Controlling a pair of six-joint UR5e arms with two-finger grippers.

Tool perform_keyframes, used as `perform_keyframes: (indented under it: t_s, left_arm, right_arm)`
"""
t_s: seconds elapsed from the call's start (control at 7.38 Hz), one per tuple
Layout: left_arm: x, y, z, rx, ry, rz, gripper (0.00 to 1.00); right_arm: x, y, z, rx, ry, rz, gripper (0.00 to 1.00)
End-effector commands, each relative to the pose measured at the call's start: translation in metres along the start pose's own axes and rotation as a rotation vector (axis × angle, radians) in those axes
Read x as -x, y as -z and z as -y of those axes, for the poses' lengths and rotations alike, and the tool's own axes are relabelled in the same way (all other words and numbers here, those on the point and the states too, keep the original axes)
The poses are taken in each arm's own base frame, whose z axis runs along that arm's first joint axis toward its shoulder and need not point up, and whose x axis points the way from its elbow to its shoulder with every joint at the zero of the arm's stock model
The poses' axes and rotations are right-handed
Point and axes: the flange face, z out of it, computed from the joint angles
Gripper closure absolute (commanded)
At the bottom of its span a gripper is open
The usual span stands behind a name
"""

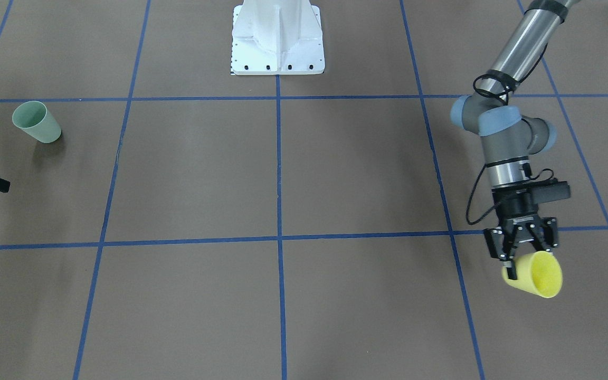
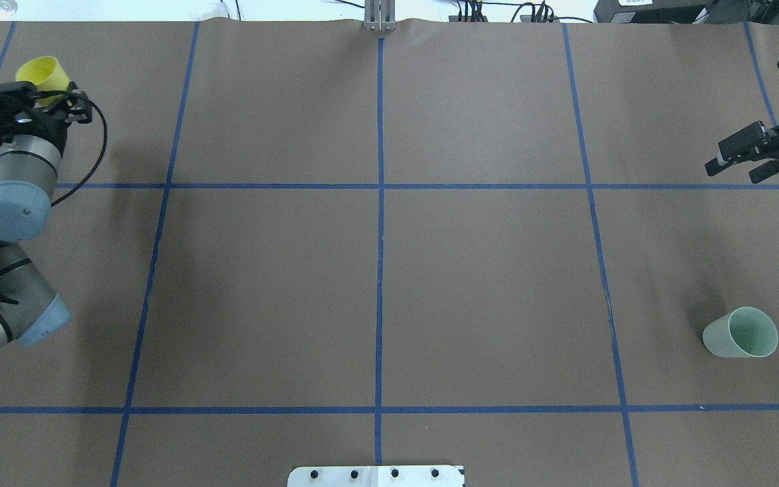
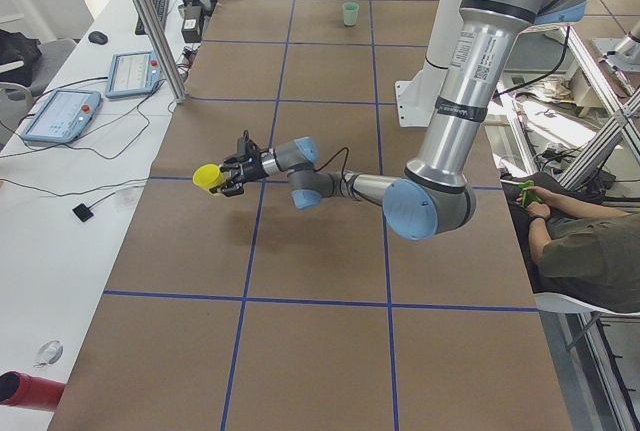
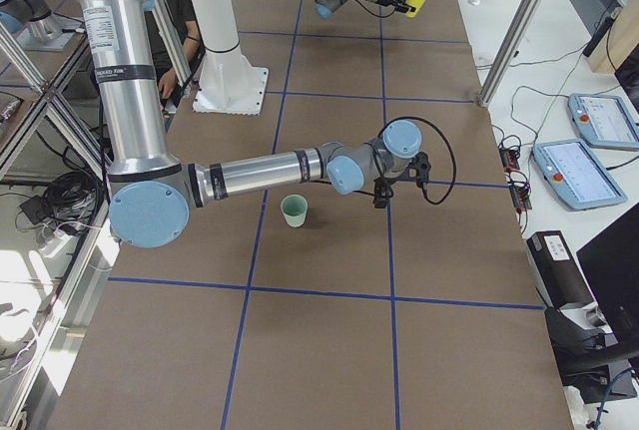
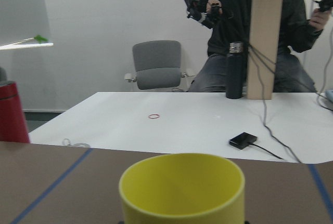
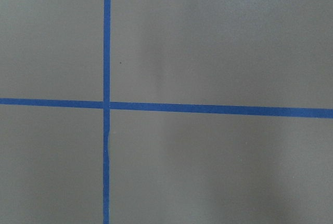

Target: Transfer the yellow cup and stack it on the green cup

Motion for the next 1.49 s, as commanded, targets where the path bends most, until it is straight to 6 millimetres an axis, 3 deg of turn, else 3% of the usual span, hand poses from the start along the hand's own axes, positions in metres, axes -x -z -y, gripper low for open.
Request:
perform_keyframes:
  t_s: [0.0,0.27,0.41,0.68,0.81,0.95,1.08,1.36]
  left_arm:
    - [-0.098,0.030,-0.019,0.032,0.046,-0.149,0.39]
    - [-0.209,0.074,-0.029,0.053,-0.003,-0.294,0.39]
    - [-0.253,0.094,-0.027,0.059,0.002,-0.352,0.39]
    - [-0.302,0.117,-0.021,0.091,-0.097,-0.463,0.38]
    - [-0.328,0.133,-0.028,0.096,-0.183,-0.516,0.39]
    - [-0.332,0.137,-0.034,0.121,-0.309,-0.591,0.38]
    - [-0.336,0.144,-0.034,0.152,-0.331,-0.700,0.39]
    - [-0.338,0.156,-0.037,0.173,-0.356,-0.823,0.39]
  right_arm:
    - [0.016,0.004,0.011,-0.012,-0.001,0.008,0.00]
    - [0.049,0.002,0.022,-0.016,0.039,0.020,0.00]
    - [0.087,-0.005,0.031,-0.026,0.071,0.015,0.00]
    - [0.169,-0.028,0.047,-0.090,0.106,-0.037,0.00]
    - [0.205,-0.036,0.048,-0.098,0.092,-0.027,0.00]
    - [0.235,-0.039,0.048,-0.100,0.074,-0.008,0.00]
    - [0.249,-0.049,0.041,-0.092,0.085,-0.006,0.00]
    - [0.303,-0.068,0.030,-0.099,0.144,0.003,0.01]
